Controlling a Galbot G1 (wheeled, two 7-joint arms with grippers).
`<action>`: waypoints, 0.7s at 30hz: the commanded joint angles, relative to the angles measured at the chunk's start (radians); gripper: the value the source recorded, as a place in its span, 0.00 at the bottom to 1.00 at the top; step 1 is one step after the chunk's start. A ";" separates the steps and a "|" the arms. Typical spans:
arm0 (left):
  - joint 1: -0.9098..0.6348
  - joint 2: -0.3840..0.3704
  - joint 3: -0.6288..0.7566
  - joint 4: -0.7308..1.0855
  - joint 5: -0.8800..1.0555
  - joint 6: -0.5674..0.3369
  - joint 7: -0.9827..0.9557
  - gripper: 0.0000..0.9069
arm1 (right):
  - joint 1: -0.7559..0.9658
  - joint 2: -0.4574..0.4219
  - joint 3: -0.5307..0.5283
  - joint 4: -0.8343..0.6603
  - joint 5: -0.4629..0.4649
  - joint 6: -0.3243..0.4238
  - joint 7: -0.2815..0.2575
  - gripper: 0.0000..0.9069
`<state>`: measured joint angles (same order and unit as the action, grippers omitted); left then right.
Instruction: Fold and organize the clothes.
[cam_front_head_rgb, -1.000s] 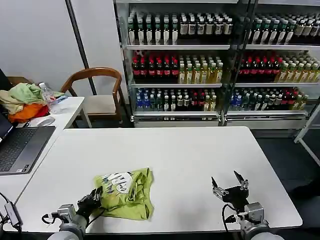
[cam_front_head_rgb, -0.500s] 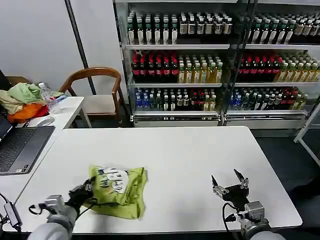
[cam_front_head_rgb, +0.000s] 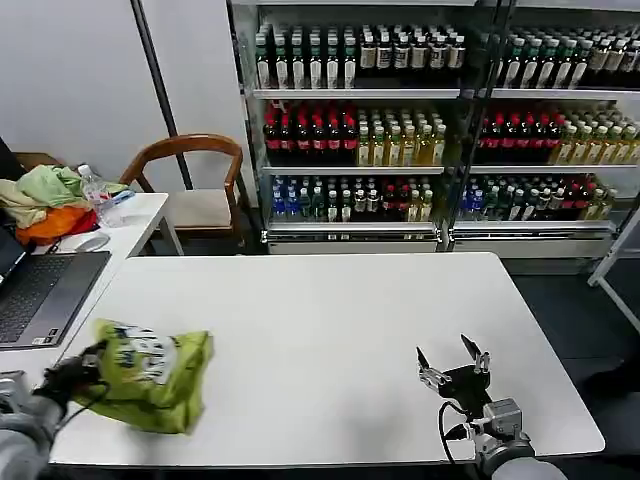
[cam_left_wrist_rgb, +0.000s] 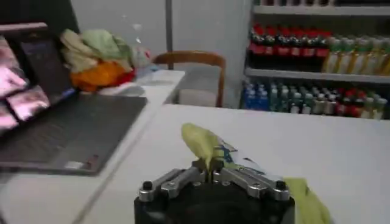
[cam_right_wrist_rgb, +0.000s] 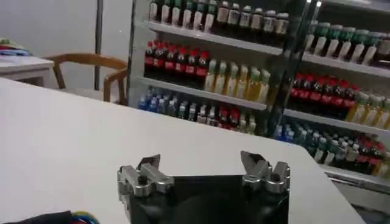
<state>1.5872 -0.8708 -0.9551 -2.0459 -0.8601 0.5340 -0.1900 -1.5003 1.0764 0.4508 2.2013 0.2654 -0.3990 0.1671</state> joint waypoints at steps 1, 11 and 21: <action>0.052 0.114 -0.193 -0.011 0.061 0.044 0.012 0.04 | -0.025 -0.002 0.016 0.012 0.000 0.009 0.000 1.00; 0.004 -0.306 0.649 -0.336 0.434 0.014 -0.028 0.04 | -0.073 0.000 0.068 0.046 -0.008 0.002 0.002 1.00; -0.167 -0.425 0.773 -0.191 0.421 -0.076 -0.037 0.06 | -0.073 -0.014 0.081 0.061 -0.008 -0.013 0.002 1.00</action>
<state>1.5515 -1.0974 -0.5687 -2.2431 -0.5684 0.5164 -0.1971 -1.5608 1.0653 0.5161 2.2538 0.2581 -0.4088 0.1691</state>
